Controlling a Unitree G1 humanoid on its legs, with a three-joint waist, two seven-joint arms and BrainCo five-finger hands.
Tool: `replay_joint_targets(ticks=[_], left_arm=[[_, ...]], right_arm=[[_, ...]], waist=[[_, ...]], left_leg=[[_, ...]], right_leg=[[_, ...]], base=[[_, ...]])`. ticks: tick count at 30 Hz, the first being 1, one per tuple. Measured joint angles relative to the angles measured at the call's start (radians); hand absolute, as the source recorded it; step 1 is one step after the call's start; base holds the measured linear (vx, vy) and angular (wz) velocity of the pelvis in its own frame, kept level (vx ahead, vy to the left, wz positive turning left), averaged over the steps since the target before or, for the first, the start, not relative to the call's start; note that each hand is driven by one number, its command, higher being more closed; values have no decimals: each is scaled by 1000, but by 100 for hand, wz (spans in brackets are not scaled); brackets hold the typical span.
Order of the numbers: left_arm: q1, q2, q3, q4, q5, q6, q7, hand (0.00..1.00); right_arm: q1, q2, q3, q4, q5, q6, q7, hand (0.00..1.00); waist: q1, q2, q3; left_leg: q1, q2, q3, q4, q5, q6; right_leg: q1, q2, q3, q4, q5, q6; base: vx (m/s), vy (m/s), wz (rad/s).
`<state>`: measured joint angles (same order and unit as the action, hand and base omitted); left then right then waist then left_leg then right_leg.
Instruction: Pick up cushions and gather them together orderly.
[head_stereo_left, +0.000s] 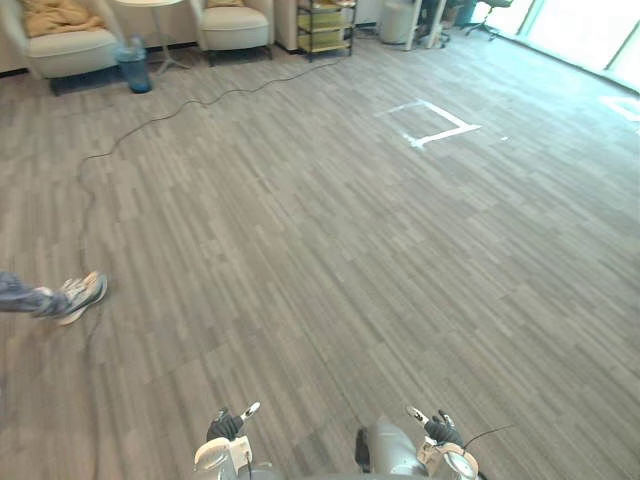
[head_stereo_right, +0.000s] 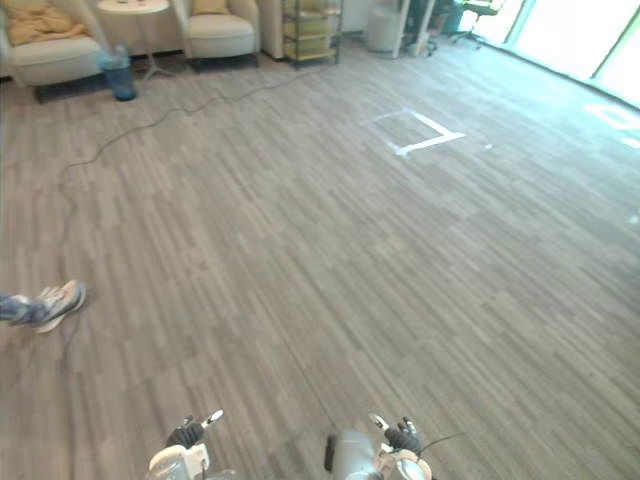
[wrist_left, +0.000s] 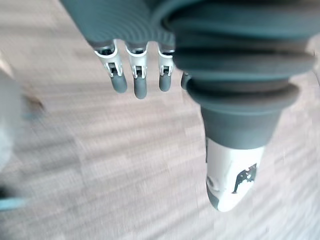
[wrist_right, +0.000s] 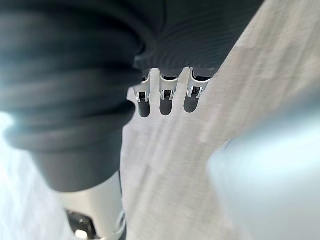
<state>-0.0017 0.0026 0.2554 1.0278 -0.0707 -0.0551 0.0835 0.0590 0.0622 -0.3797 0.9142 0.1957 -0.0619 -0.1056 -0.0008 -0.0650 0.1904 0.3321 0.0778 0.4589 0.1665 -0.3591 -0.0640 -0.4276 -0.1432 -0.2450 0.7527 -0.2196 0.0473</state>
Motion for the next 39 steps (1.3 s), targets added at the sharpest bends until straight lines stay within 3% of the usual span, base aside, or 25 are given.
replay_joint_targets(ticks=[2,4,5,6,7,8,9,10,11,12,15,17,20,21,22,24,25,27,28,30,34,36,37,38,39], left_arm=[[-1,-15,-8,5,11,1,-1,0],[3,-33,-6,5,16,1,-1,0],[2,-49,1,5,30,2,-3,0],[-7,-55,-2,5,32,1,-7,0],[-19,-61,1,4,41,2,-8,0],[-20,-61,4,4,43,2,-8,0],[-19,-64,15,2,49,3,-8,0],[-16,-59,44,-32,49,4,-6,0],[-15,-53,43,-46,49,3,-3,0],[-7,-30,38,-74,49,1,-2,0],[21,-12,43,-121,36,-23,-2,0],[35,-18,44,-135,8,-29,-1,0],[61,-30,82,-139,-48,-45,0,0],[72,-31,82,-150,-55,-48,3,0],[73,-24,82,-154,-70,-48,2,0],[71,2,84,-153,-64,-46,1,0],[72,9,90,-149,-58,-46,1,0],[65,23,102,-123,-48,-41,11,0],[53,23,103,-103,-46,-33,15,0],[54,10,95,-66,-37,-25,25,0],[25,4,17,-39,-18,-21,21,0],[13,-30,-8,-23,-4,-19,18,0],[14,-34,-8,-24,0,-20,17,0],[16,-43,-7,-24,11,-20,14,0],[22,-61,-1,-17,18,-18,10,0]], right_arm=[[2,-7,-9,2,2,1,3,0],[3,-23,-2,4,0,4,8,0],[-6,-36,1,1,-1,5,9,0],[-17,-45,1,-9,-7,5,15,0],[-17,-52,-2,-29,-16,11,18,0],[-17,-54,-2,-32,-21,12,17,0],[-19,-63,3,-37,-22,14,16,0],[-30,-62,14,-30,-19,17,8,0],[-32,-61,33,-25,-18,20,5,0],[-39,-47,77,-25,-15,25,3,0],[-40,-13,110,-25,3,24,3,0],[-46,3,122,-24,3,30,4,0],[-43,8,149,-26,12,32,-3,0],[-36,8,155,-27,12,32,-4,0],[-34,9,168,-17,16,34,-4,0],[-27,10,165,-12,21,31,-2,0],[-16,10,154,-13,21,28,-4,0],[-5,7,148,4,21,19,-4,0],[0,6,147,6,22,14,-1,0],[20,-1,147,-31,20,3,8,0],[25,6,108,-76,16,-10,8,0],[20,-25,105,-65,8,-2,8,0],[22,-25,107,-64,7,0,8,0],[29,-34,109,-53,3,4,9,0],[23,-61,112,-37,8,3,9,0]], waist=[[-8,5,-2],[-20,25,-2],[-18,62,-13],[-21,86,-5],[-21,112,10],[-23,121,15],[-20,146,26],[-2,143,57],[4,132,65],[13,94,76],[34,54,53],[62,64,50],[67,62,43],[69,60,30],[86,40,18],[90,-15,-15],[91,-34,-20],[83,-53,-9],[77,-50,-5],[59,-5,0],[29,7,-1],[2,12,-2],[0,13,-1],[-6,20,0],[-17,69,-18]], left_leg=[[73,-5,33,-60,-1,-2],[144,7,26,-72,8,-15],[159,47,27,-47,35,-51],[127,97,-14,79,82,-49],[20,161,-100,347,200,2],[-21,178,-131,433,257,13],[-143,222,-222,674,398,4],[-304,263,-260,1003,339,-19],[-344,260,-272,1054,315,-23],[-436,237,-277,1095,258,-14],[-593,196,-232,921,192,0],[-672,162,-212,664,163,0],[-719,99,-192,268,206,-30],[-731,88,-166,181,237,-28],[-712,82,-156,216,375,19],[-709,56,-116,298,294,79],[-687,45,-103,337,240,84],[-555,14,-82,353,126,81],[-492,8,-81,343,93,77],[-296,5,-38,243,25,80],[-71,5,-33,83,-11,22],[63,-2,-29,-22,-13,16],[78,-3,-32,-33,-13,16],[123,2,-48,-46,-13,16],[139,49,-77,-7,-3,2]], right_leg=[[-22,8,-79,-246,67,-54],[-22,34,-111,-297,220,-187],[-30,51,-123,-225,185,-212],[-22,77,-127,-164,104,-217],[27,120,-121,-168,44,-222],[47,135,-117,-183,34,-222],[110,181,-98,-236,20,-229],[248,251,-27,-315,3,-247],[298,261,-7,-342,-1,-252],[426,269,56,-422,-10,-255],[564,271,206,-540,-20,-244],[650,259,331,-588,-40,-229],[752,205,444,-619,-124,-197],[778,191,476,-615,-156,-172],[797,147,520,-575,-184,-132],[738,100,538,-428,-168,-98],[703,93,534,-302,-131,-49],[560,84,481,126,40,160],[505,79,435,253,40,162],[310,64,297,426,-28,64],[51,42,60,193,-64,10],[5,41,-43,-206,20,-62],[2,46,-40,-245,36,-69],[-4,70,-12,-267,137,-110],[-6,106,-3,-200,181,-172]], base=[[657,-74,0],[766,-105,-5],[928,-231,-22],[1064,-336,-39],[875,-331,-27],[572,-215,-50],[696,-129,-103],[714,-101,-117],[1024,-108,-141],[608,-64,-87],[630,6,-148],[666,167,-176],[724,319,-130],[1005,506,-129],[1027,513,-129],[793,404,-83],[870,457,-48],[800,399,-37],[689,277,-35],[716,244,-55],[636,134,-3],[826,6,54],[852,-40,57],[769,-81,31],[952,-116,26]])
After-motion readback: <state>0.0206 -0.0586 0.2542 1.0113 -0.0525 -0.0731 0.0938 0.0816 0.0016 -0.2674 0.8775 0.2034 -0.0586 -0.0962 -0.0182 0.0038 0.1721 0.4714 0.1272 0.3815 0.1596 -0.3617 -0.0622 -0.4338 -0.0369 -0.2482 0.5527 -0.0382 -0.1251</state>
